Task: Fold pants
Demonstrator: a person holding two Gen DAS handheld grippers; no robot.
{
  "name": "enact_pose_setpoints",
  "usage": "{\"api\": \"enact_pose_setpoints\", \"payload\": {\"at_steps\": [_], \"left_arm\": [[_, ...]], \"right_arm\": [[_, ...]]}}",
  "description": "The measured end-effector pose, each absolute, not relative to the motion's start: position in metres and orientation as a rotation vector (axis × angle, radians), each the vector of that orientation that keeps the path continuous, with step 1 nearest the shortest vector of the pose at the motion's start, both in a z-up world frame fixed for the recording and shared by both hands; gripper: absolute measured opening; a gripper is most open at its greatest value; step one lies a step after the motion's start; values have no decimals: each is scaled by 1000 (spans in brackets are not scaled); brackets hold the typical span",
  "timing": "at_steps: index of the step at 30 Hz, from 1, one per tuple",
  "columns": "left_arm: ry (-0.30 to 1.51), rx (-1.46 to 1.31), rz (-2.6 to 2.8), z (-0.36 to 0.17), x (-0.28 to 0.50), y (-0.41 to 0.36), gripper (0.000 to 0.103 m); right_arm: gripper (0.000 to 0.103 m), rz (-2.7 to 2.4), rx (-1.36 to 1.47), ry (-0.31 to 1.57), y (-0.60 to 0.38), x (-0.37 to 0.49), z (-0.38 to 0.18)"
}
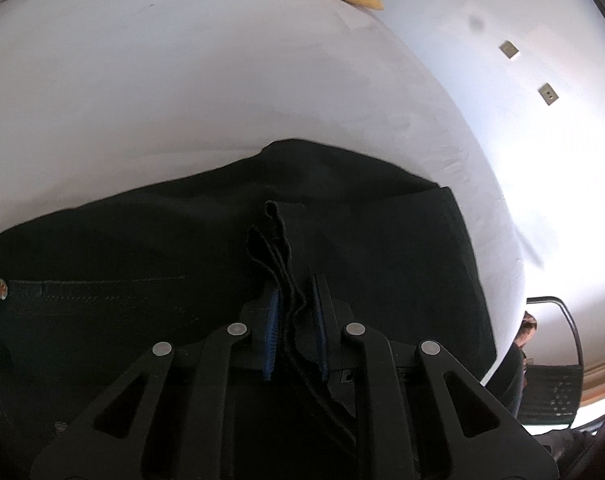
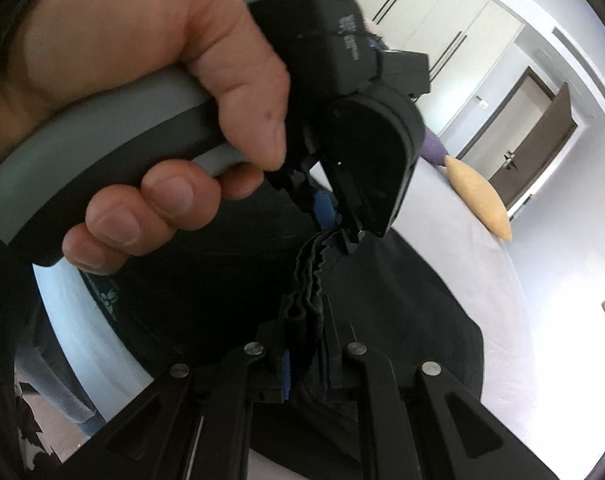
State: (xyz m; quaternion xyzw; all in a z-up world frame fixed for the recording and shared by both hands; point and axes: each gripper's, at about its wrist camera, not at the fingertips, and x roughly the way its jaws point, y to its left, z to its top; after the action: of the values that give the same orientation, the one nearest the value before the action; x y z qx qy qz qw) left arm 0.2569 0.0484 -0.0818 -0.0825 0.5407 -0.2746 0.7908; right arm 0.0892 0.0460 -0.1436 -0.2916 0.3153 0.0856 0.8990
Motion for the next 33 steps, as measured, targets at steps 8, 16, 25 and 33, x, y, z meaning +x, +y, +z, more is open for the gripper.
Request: {"api": "enact_pose_setpoints", "payload": {"at_steps": [8, 16, 25, 33], "left_arm": [[1156, -221, -576, -98, 263, 64, 22], [1041, -110, -346, -70, 229, 72, 25], [1009, 189, -405, -104, 167, -10, 26], [989, 170, -386, -111, 165, -7, 26]], "right_arm": [[15, 210, -608, 722, 24, 105, -162], [57, 418, -270, 725, -38, 73, -135], [30, 561, 463, 860, -239, 116, -112], [23, 503, 707, 923, -321, 219, -133]]}}
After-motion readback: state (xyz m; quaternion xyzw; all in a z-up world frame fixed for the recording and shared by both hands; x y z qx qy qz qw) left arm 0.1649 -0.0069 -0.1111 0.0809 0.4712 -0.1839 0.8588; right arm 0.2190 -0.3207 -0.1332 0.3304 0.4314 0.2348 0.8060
